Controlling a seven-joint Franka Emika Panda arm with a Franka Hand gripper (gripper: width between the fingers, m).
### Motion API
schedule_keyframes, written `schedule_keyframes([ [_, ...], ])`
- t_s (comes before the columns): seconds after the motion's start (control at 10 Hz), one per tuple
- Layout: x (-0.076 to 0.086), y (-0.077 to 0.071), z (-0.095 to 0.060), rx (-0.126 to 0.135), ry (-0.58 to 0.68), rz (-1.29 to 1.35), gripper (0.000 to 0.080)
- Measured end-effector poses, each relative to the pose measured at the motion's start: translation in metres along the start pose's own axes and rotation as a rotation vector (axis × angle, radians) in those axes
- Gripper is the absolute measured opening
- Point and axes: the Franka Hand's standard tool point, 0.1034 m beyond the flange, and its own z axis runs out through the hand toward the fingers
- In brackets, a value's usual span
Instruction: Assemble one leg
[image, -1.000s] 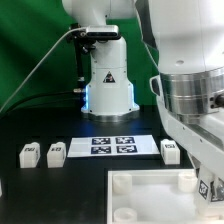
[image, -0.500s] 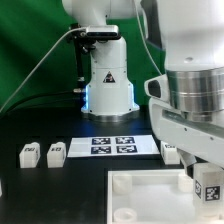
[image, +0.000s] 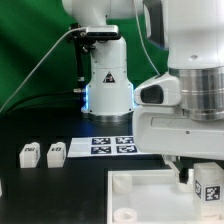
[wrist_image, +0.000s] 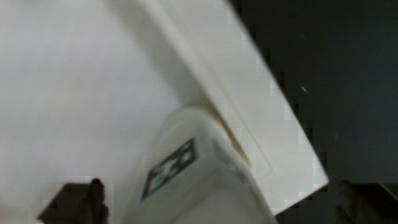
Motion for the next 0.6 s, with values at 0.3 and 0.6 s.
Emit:
schedule_keyframes([
  [0.3,0.0023,0.0023,-0.0035,-0.019,0.013,-0.331,0.0649],
  [0.6,0.0019,0.0022,-0.0028,-0.018,0.012,-0.245,0.0382],
])
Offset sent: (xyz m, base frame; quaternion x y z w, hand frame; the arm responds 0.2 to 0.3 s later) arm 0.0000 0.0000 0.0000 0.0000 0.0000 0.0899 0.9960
